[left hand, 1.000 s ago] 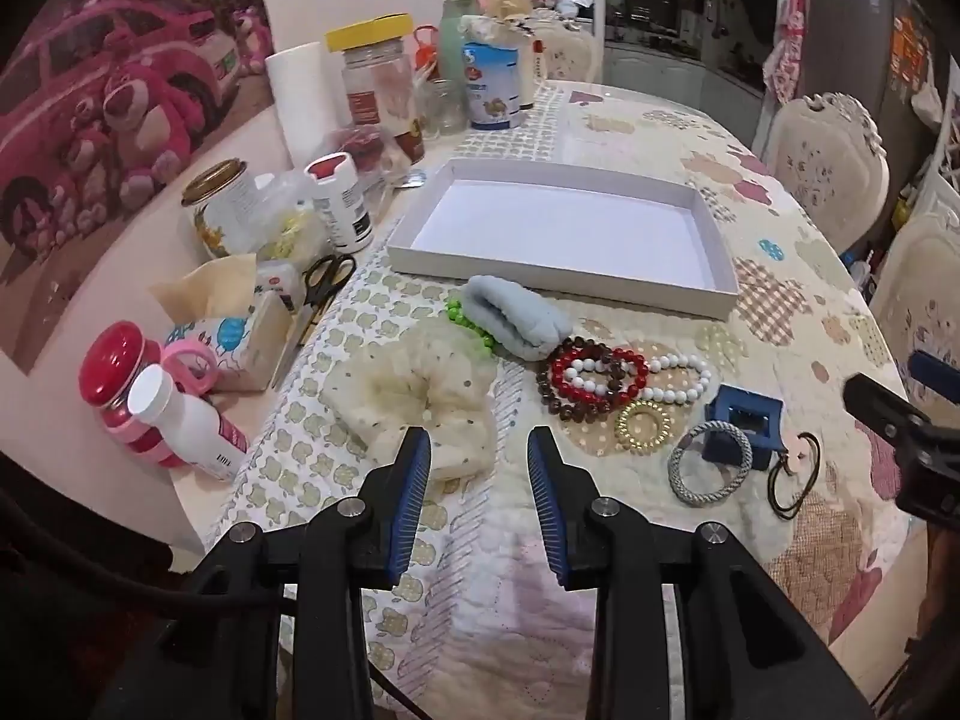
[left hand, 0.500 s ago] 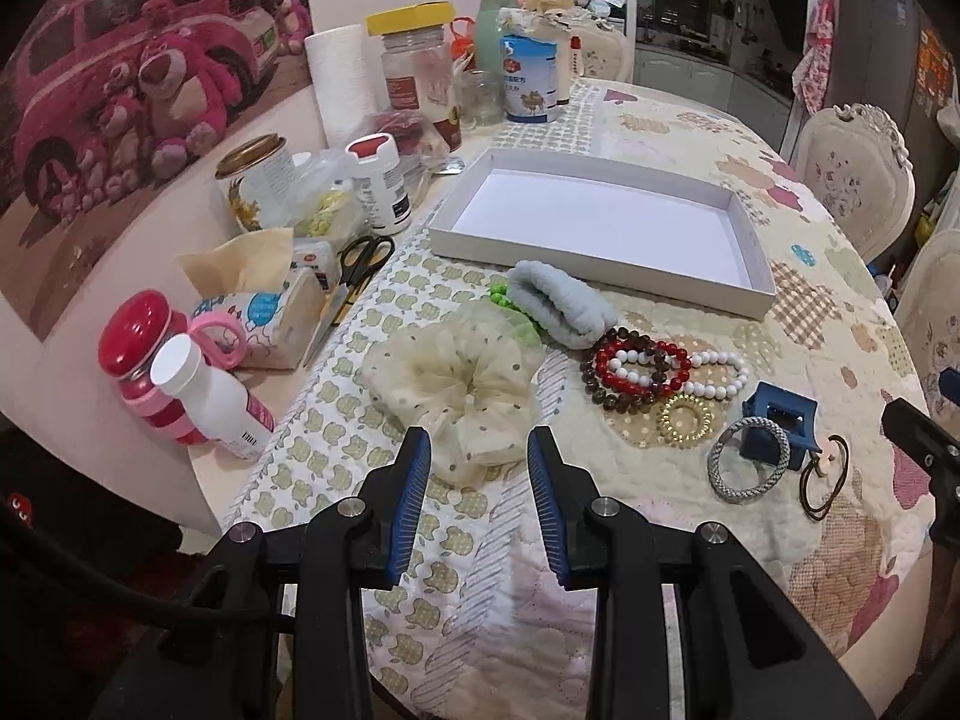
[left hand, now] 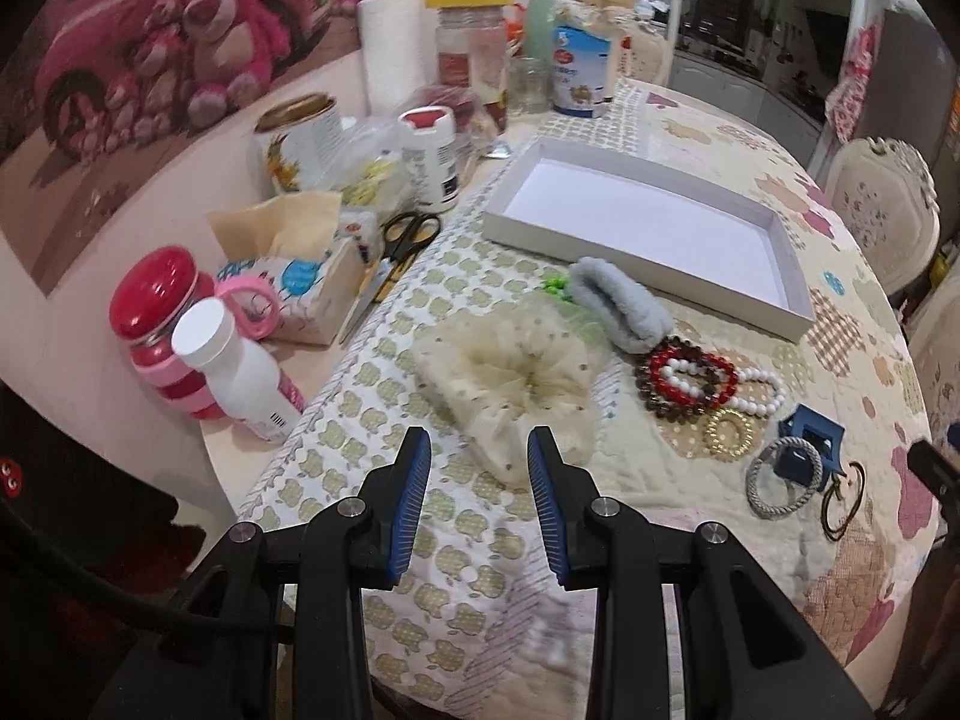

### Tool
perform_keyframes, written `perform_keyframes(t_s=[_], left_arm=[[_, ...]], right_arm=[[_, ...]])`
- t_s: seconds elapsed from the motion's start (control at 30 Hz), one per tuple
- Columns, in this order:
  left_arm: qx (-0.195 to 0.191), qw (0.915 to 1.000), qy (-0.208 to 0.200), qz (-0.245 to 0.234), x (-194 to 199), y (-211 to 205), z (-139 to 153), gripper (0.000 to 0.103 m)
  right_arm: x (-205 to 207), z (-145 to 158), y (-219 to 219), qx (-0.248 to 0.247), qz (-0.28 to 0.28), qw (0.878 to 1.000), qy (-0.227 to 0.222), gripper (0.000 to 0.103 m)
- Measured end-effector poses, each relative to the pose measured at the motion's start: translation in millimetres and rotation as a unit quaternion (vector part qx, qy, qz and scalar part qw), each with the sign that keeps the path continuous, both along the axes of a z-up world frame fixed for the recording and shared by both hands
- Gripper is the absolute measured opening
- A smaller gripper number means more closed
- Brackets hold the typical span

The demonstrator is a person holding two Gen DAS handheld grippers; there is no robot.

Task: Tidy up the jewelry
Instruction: 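Move the right tool toward the grey braided hair tie while the left tool approaches the cream scrunchie, then grasp the grey braided hair tie with the right tool while the left tool grasps the cream scrunchie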

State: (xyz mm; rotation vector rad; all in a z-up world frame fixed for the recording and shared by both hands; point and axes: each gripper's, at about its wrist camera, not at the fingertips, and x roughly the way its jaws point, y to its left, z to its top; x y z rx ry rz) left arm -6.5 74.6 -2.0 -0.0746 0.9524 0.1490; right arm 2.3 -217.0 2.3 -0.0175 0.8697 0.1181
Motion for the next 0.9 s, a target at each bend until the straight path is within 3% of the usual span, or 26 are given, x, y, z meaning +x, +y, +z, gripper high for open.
perform_keyframes(t_s=[0.17, 0.47, 0.7, 0.8, 0.9], left_arm=[[-0.019, 0.9996, 0.012, 0.014, 5.1, 12.8, -5.2, 0.032], [-0.041, 0.9988, 0.027, -0.006, 20.6, 11.1, -14.5, 0.032], [-0.056, 0.9975, 0.042, 0.001, 37.7, 19.5, -23.9, 0.032], [-0.061, 0.9970, 0.048, -0.006, 46.6, 18.0, -29.8, 0.032], [-0.066, 0.9961, 0.059, -0.008, 54.3, 18.9, -36.9, 0.032]], right_arm=[[2.0, -10.3, -5.6, 0.009, 0.007, 1.000, 0.011, 0.102], [11.9, -36.3, -6.5, 0.026, 0.025, 0.998, 0.046, 0.100], [19.4, -46.5, 4.2, 0.047, 0.058, 0.994, 0.074, 0.084], [24.7, -54.4, 16.6, 0.053, 0.075, 0.992, 0.083, 0.066], [30.8, -65.6, 23.6, 0.051, 0.075, 0.991, 0.097, 0.059]])
